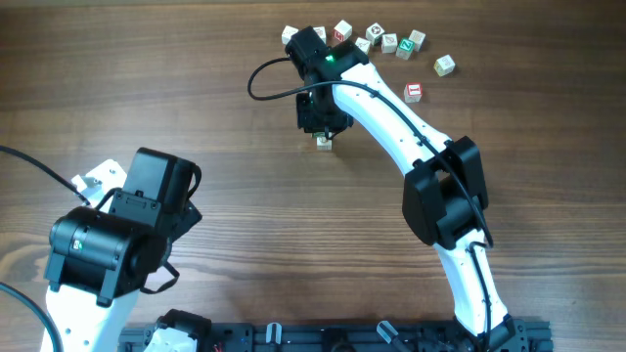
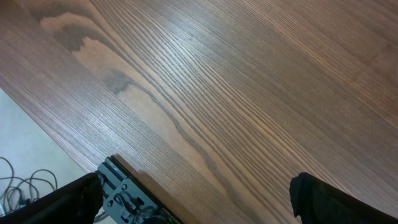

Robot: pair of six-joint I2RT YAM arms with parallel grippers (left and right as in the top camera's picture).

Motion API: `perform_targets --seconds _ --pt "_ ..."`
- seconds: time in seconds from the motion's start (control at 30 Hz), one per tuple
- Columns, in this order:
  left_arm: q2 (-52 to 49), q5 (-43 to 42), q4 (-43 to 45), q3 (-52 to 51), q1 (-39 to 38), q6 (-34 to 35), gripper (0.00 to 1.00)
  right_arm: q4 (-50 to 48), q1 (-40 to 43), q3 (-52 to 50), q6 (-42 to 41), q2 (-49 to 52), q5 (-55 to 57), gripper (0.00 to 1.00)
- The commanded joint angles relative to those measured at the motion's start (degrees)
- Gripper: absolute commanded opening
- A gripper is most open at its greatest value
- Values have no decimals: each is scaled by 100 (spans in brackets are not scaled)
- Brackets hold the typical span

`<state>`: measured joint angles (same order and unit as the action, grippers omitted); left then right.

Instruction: Form a tower

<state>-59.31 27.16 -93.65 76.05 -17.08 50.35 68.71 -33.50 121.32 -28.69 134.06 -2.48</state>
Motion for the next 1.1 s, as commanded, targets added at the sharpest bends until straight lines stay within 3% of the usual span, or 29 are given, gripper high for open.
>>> perform_targets --seconds 0.0,0.2,1.07 --pt "22 11 -2 2 33 111 100 -11 -44 7 -142 85 175 5" --pt "22 11 -2 2 33 111 100 332 -44 7 -133 144 310 4" --pt "22 11 -2 2 33 111 100 96 -37 4 17 337 334 5"
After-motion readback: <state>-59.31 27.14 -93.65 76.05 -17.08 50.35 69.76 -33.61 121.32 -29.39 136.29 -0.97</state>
